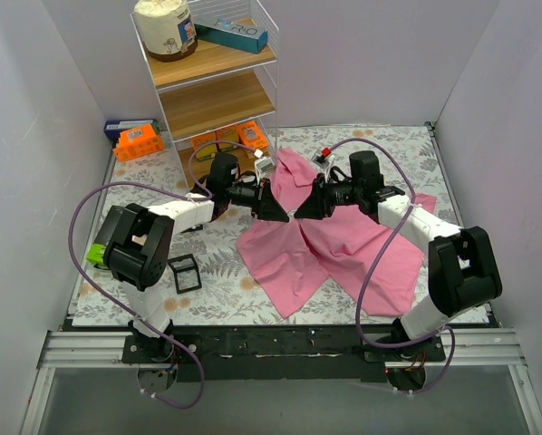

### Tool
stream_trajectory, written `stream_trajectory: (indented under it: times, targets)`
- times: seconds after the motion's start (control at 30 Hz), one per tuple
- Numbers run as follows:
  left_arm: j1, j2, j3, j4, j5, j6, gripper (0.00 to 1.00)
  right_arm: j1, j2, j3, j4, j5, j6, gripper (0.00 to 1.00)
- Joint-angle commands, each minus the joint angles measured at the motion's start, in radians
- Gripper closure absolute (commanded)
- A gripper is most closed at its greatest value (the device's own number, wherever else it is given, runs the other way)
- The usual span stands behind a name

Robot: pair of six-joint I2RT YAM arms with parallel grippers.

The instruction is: Remove the brooch from the garment

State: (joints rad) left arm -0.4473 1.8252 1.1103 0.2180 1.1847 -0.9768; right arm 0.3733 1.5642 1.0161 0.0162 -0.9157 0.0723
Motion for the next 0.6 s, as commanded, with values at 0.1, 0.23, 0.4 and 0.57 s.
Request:
stream_trajectory:
  times: [0.1, 0.23, 0.4, 0.57]
  targets:
    - [-0.004, -0.033, 0.02, 0.018, 0.007, -0.002, 1.0, 0.003, -0.024, -0.008, -0.005, -0.018, -0.017, 0.66]
    - [-0.002, -0.033, 0.025, 0.021, 0.009, -0.002, 1.0, 0.003, -0.024, -0.008, -0.015, 0.003, -0.032, 0.68]
    - [-0.004, -0.033, 0.026, 0.023, 0.013, -0.005, 1.0, 0.004, -0.026, -0.014, -0.048, 0.041, -0.055, 0.72]
    - [-0.013, -0.035, 0.042, -0.011, 0.018, 0.038, 1.0, 0.01, -0.018, -0.014, -0.058, 0.08, -0.062, 0.73]
